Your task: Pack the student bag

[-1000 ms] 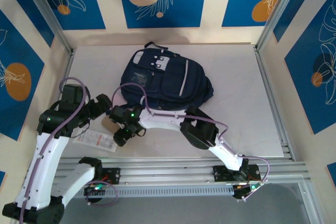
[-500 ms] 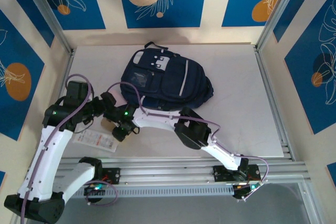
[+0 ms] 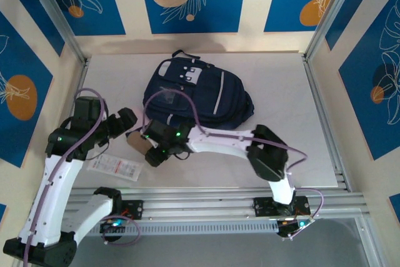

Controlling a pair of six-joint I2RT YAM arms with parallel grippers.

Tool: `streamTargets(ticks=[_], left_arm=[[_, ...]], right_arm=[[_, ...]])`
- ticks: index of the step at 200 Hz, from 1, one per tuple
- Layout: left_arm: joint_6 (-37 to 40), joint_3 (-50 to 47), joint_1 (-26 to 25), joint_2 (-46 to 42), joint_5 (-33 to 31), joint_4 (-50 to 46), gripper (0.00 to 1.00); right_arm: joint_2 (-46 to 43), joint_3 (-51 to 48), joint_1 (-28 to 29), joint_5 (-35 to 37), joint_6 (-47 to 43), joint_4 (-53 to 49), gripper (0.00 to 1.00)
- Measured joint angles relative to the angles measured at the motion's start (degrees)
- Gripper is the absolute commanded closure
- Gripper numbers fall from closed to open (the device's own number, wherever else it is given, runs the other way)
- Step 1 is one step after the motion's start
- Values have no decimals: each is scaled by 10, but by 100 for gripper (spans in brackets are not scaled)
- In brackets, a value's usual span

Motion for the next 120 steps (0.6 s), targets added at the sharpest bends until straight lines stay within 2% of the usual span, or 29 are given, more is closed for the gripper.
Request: streamTargets(ticks=[53, 87, 120], left_arm=[[8, 0, -20, 45, 31, 49, 6], [5, 8, -103, 118, 23, 77, 6], [3, 27, -170, 200, 13, 93, 6]], right_arm=[[-162, -156, -67, 9, 71, 34, 58], [-241, -234, -111, 26, 85, -7, 57], [-266, -273, -98, 37, 85, -52, 54]])
